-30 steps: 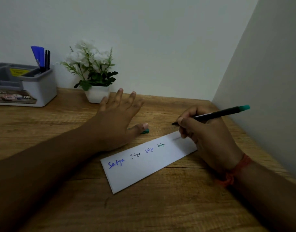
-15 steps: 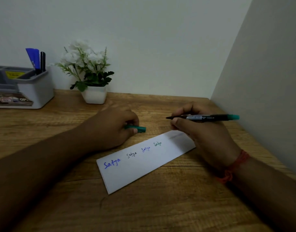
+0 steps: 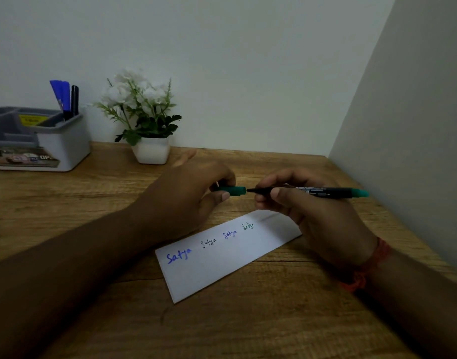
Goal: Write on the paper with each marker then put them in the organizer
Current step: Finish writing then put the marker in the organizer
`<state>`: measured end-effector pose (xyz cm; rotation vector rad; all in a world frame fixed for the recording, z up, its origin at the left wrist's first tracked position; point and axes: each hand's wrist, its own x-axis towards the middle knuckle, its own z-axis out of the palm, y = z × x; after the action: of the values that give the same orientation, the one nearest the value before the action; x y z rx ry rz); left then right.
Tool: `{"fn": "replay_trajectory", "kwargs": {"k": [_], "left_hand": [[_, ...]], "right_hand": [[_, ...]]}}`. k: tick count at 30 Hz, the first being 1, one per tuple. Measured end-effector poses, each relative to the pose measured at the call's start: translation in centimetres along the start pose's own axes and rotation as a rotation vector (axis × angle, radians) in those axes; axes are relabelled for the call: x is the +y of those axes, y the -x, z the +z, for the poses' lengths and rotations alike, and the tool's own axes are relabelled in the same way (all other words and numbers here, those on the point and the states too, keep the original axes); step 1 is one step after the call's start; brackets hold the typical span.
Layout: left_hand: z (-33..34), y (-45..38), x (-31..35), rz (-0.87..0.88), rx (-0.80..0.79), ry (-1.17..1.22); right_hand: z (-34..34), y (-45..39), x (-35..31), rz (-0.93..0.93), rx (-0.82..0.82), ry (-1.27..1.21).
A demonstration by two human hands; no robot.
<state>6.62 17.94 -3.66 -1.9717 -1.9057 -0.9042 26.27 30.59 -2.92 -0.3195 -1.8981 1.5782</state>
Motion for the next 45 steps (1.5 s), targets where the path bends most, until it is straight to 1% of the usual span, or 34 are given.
{"fn": "replay_trajectory", "kwargs": {"k": [7, 12, 17, 21, 25, 29, 31, 33, 35, 39, 42, 45], "left_hand": [[0.2, 0.0, 0.3, 0.053, 0.009, -0.025], [0.4, -0.1, 0.7, 0.080, 0.024, -0.016], [0.5, -0.2, 1.4, 0.096, 0.025, 0.029], [0.3, -0.5, 2.1, 0.053, 0.047, 0.085], [0.1, -0.7, 2.5, 0.017, 0.075, 0.064], [0.0, -0.9, 2.6, 0.016, 0.068, 0.038], [-0.3, -1.0, 2.6, 0.054, 0.048, -0.014], [-0.7, -0.9, 2.1, 0.108, 0.038, -0.159], [-1.6, -0.8, 1.3, 0.110, 0.044, -0.318], [-3.4, -1.1, 0.1, -0.066, 0.030, -0.512], [-4.7, -1.1, -0.7, -0.189, 0.011, -0.613], [-6.7, -0.1, -2.1, -0.273, 0.025, -0.667]], "right_hand": [[0.1, 0.0, 0.0, -0.010, -0.022, 0.044], [0.2, 0.0, -0.2, -0.049, -0.015, 0.023], [0.5, 0.2, -0.5, -0.082, -0.005, 0.174], [1.0, 0.5, -1.0, -0.100, 0.062, 0.166], [1.5, 0.4, -0.6, -0.071, 0.086, 0.116], [1.6, 0.1, -0.6, -0.021, 0.091, 0.082], [1.6, -0.2, -0.9, -0.019, 0.116, 0.097], [1.6, -0.4, -1.2, -0.012, 0.166, 0.134], [1.7, -0.4, -1.7, -0.018, 0.209, 0.200], [2.4, -0.6, -2.6, 0.039, 0.163, 0.312], [3.5, -1.2, -3.4, 0.080, 0.079, 0.348], [4.8, -2.3, -4.0, 0.070, -0.021, 0.493]]}}
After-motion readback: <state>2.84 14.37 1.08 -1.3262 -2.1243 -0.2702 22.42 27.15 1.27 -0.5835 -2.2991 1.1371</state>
